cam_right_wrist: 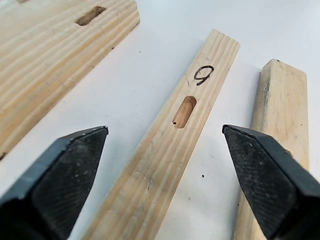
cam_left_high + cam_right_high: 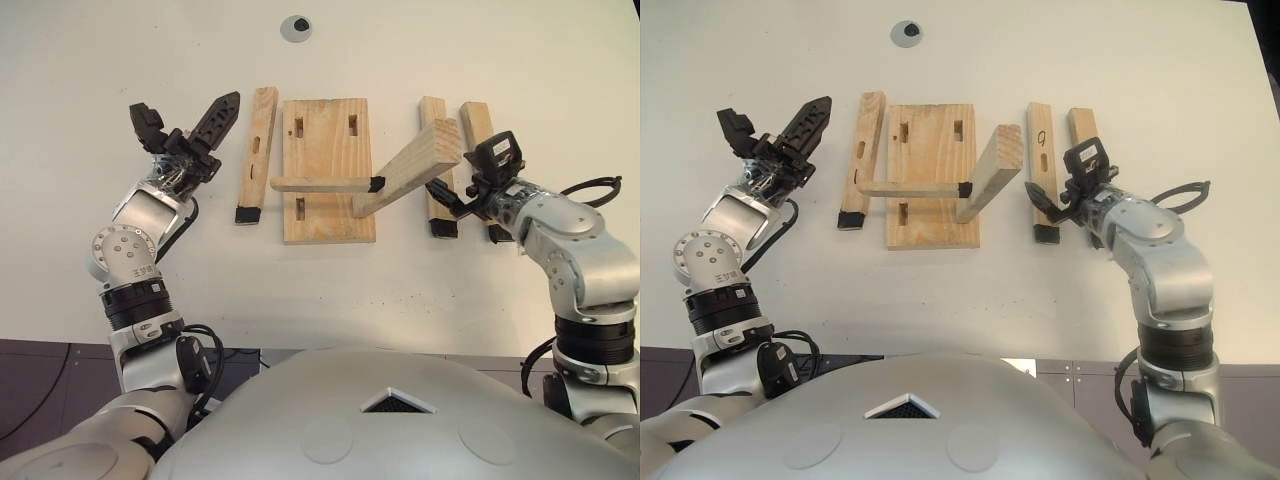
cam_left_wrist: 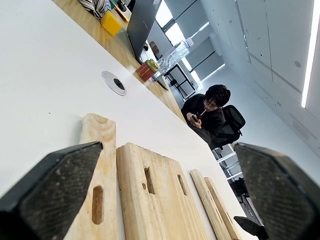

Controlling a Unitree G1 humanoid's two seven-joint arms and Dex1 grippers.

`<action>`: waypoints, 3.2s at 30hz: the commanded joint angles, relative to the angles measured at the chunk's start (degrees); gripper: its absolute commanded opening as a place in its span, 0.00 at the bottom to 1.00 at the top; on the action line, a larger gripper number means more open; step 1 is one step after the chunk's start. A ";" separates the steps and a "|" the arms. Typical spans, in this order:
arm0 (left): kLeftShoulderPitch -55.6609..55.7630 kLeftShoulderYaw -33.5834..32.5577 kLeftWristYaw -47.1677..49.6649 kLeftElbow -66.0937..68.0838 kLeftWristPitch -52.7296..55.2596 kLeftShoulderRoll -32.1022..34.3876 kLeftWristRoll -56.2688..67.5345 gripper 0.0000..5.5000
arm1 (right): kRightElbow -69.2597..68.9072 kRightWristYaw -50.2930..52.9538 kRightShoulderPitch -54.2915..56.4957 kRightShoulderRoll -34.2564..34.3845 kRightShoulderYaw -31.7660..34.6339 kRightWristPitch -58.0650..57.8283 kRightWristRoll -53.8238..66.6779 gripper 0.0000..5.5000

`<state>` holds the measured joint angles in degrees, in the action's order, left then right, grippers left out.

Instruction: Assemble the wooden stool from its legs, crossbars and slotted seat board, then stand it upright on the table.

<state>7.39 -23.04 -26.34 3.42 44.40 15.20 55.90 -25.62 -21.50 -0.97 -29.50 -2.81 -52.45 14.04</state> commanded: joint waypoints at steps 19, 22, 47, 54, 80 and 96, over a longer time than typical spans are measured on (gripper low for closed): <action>3.53 1.17 3.63 -4.32 -5.07 -1.06 -3.91 0.88 | 6.43 7.98 8.32 16.62 10.09 -1.90 6.51 0.37; 6.88 4.70 -0.25 -8.39 -4.25 0.33 -3.41 0.88 | 8.41 2.59 15.65 16.64 12.33 4.27 10.71 0.37; 23.64 12.15 -12.51 -12.69 4.78 -3.03 13.54 0.69 | 22.01 -41.91 32.93 5.25 6.55 3.09 33.70 0.37; 22.79 11.66 -13.20 -12.21 4.34 -2.36 13.59 0.48 | 22.49 -41.24 34.18 5.63 6.59 2.32 34.74 0.37; -0.07 11.15 -34.99 -5.07 -15.90 15.25 -12.30 0.37 | 35.24 -34.04 32.84 0.62 17.11 13.46 27.46 0.65; -4.25 9.54 -39.44 -7.47 -13.86 17.50 -9.18 0.37 | 37.10 -33.41 31.62 1.09 15.92 15.78 24.53 0.65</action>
<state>4.14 -13.79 -65.00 -3.63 30.90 31.72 47.63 11.32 -55.35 31.46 -27.88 13.37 -37.42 39.35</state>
